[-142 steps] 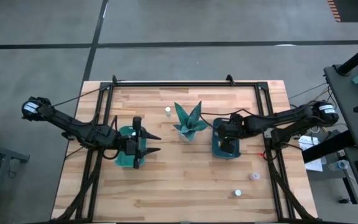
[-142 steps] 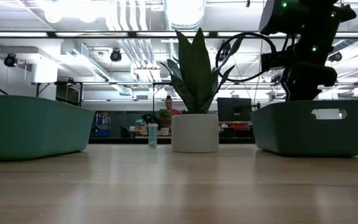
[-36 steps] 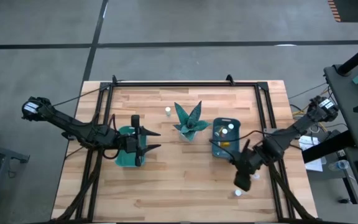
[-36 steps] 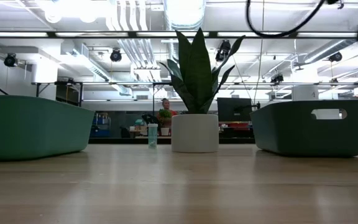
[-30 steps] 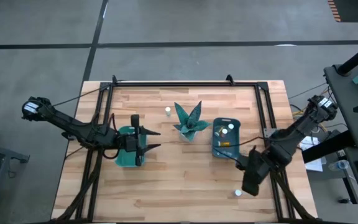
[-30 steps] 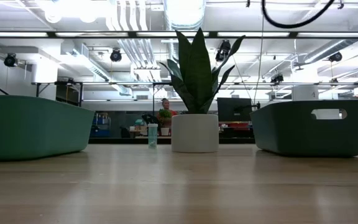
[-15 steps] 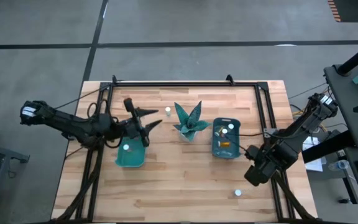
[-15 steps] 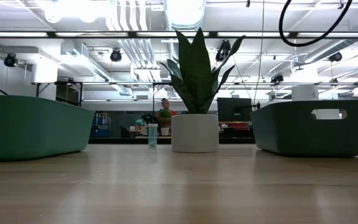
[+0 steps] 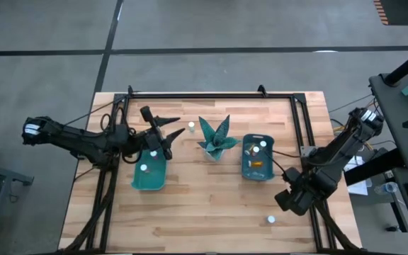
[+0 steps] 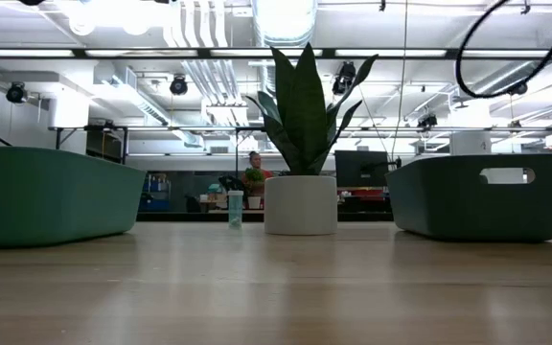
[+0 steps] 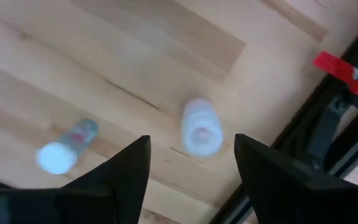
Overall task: Pick and place medicine bottles into bin by pill shape (circle, oval)
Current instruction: Put the white capsule bottle into the green bin
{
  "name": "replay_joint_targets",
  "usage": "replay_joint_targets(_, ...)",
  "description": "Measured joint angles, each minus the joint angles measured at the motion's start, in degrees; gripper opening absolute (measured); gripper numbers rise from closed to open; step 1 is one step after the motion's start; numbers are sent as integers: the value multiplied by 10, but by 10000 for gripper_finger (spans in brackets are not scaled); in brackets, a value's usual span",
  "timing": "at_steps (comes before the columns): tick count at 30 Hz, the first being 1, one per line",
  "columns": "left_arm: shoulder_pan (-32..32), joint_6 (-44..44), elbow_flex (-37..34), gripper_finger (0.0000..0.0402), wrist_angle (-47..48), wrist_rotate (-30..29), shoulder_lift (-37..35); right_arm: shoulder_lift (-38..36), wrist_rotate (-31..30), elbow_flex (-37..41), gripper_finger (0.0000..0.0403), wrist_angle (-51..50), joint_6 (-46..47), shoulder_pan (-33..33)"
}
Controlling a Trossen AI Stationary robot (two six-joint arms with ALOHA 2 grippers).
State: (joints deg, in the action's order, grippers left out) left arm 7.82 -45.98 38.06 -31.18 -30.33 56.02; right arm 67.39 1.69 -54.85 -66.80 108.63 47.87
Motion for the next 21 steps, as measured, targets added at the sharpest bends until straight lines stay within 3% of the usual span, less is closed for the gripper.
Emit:
replay_joint_targets(11, 0, 4, 0, 167, 1, 0, 0, 10, 33, 61, 249, 75, 9, 7)
replay_joint_targets(21, 0, 5, 0, 167, 1, 0, 0, 10, 47, 117, 229, 132, 13, 22)
